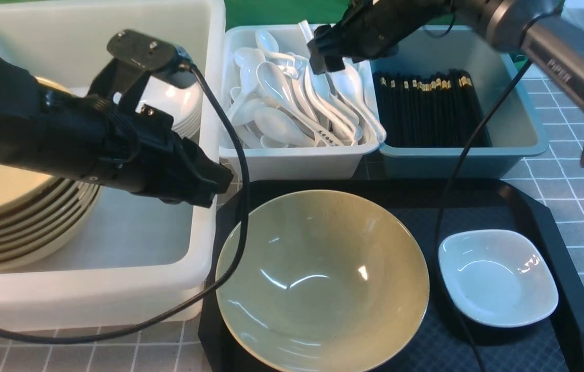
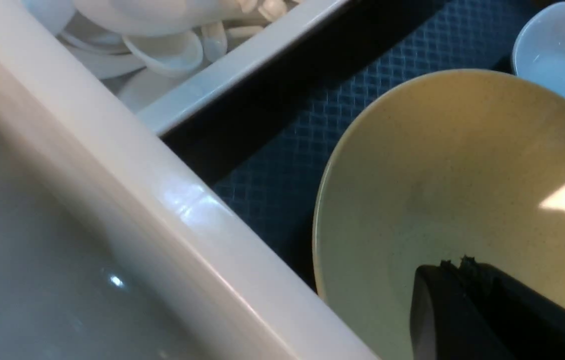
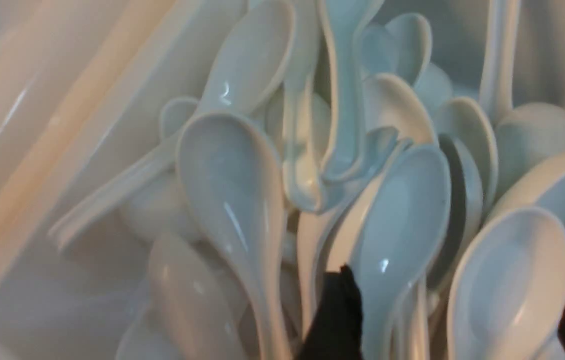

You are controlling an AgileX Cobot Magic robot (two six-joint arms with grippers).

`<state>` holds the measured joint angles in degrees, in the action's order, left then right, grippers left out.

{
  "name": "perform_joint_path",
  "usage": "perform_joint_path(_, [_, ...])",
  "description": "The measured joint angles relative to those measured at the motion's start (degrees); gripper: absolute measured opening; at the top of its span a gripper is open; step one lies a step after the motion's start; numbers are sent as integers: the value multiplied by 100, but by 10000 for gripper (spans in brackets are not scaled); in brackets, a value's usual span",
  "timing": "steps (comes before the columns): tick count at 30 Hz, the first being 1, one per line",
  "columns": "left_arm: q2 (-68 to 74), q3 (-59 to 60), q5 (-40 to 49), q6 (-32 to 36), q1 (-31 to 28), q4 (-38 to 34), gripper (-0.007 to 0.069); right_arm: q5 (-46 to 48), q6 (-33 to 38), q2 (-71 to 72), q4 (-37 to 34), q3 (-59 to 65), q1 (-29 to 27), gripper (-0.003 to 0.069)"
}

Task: On grey table put chopsticks spoon bowls plates into blue grey white boxes.
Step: 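Place the white spoon into the bin of spoons with the right gripper, then grasp the large bowl on the tray by its rim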

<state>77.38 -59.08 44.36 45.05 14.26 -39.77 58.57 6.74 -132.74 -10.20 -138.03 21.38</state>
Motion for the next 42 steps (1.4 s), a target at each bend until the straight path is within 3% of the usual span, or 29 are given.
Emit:
perform_joint_path(4, [13, -445, 246, -368, 11, 226, -8, 974, 448, 138, 19, -341, -15, 526])
perform_joint_path(10, [410, -2031, 1115, -1601, 528, 1633, 32, 1309, 561, 946, 187, 209, -28, 259])
perform_joint_path(14, [1172, -2901, 1878, -2198, 1182, 2690, 108, 1311, 826, 2096, 266, 1516, -28, 71])
perform_joint_path(16, [1420, -3095, 2010, -2233, 1378, 2920, 134, 1311, 856, 2463, 306, 2026, -28, 45])
perform_joint_path(23, [2993, -3861, 2024, -2345, 1865, 3837, 305, 1317, 963, 4540, 448, 4526, -28, 33])
perform_joint_path(28, [3705, -4139, 1964, -2598, 1847, 4158, 362, 1185, 963, 5501, 448, 5621, -28, 33])
perform_joint_path(38, [4345, -4184, 2024, -2552, 1840, 3729, 358, 1094, 939, 6109, 464, 6260, -28, 34])
perform_joint_path(41, [4391, -4192, 2202, -2338, 1840, 3555, 291, 1094, 939, 6109, 464, 6260, -28, 35])
perform_joint_path(42, [4383, -4223, 2322, -2292, 1840, 3523, 237, 1094, 939, 6109, 464, 6260, -28, 35])
